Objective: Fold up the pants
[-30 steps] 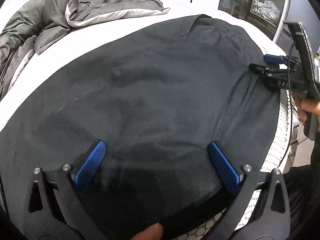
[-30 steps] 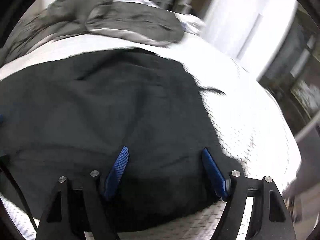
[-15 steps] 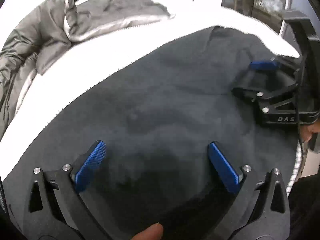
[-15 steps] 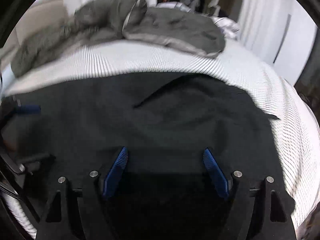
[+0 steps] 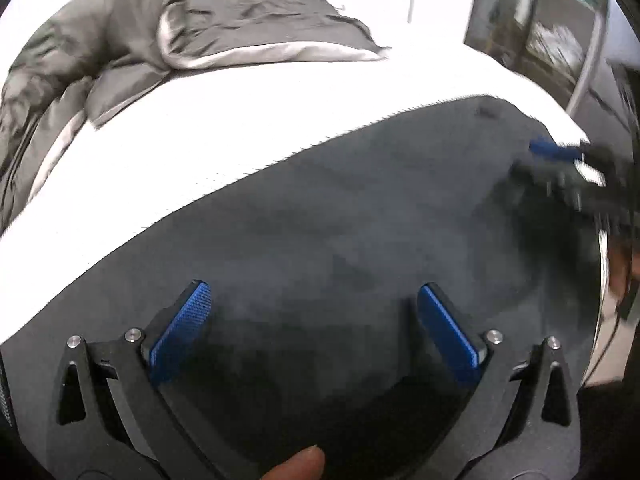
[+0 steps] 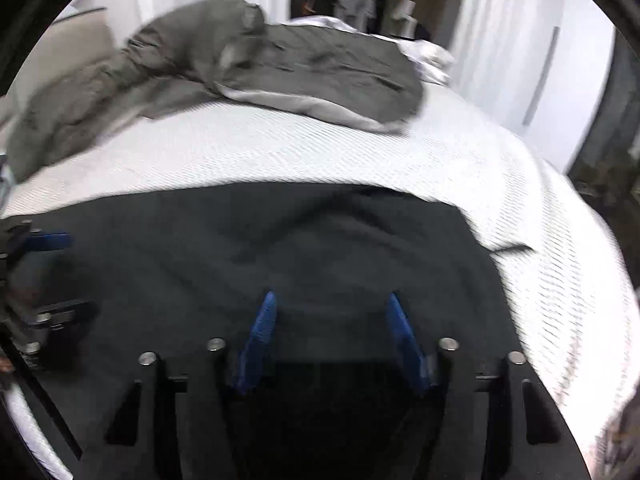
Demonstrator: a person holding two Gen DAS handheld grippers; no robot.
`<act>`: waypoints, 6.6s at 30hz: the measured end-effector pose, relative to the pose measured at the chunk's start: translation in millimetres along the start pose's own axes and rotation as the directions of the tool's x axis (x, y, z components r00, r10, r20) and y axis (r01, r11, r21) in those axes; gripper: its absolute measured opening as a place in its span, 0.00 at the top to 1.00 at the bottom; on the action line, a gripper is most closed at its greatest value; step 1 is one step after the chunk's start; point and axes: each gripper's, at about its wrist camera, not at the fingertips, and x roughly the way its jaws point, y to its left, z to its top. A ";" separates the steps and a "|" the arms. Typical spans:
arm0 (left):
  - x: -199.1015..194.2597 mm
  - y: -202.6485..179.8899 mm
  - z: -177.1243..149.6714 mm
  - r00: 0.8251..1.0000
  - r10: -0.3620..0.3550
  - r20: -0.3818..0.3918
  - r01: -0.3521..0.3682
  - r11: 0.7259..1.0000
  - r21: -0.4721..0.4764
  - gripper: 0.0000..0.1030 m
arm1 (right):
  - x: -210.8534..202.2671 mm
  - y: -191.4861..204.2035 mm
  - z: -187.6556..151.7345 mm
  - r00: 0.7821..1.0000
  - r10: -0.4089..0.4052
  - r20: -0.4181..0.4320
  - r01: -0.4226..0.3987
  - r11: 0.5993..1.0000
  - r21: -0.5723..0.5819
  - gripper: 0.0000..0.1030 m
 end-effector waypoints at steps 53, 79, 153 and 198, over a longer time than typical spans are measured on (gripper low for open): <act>-7.0 18.1 -26.4 0.996 0.082 -0.043 -0.080 0.996 0.040 0.01 | 62.0 -15.7 21.6 0.986 -0.119 -0.115 0.101 0.983 -0.151 0.64; -47.3 -58.8 -65.1 0.987 -0.159 -0.007 0.156 0.957 0.245 0.01 | -30.2 35.1 -35.8 0.987 0.157 0.033 -0.151 0.978 -0.145 0.22; 57.9 33.5 43.4 0.994 0.065 -0.092 -0.067 0.998 -0.014 0.01 | 33.4 25.7 59.6 0.996 0.092 0.001 -0.092 0.994 0.053 0.28; -79.8 90.8 -145.8 0.968 0.235 -0.089 -0.243 0.967 -0.082 0.00 | -35.4 125.1 -74.9 0.984 0.118 -0.130 -0.161 0.901 -0.403 0.14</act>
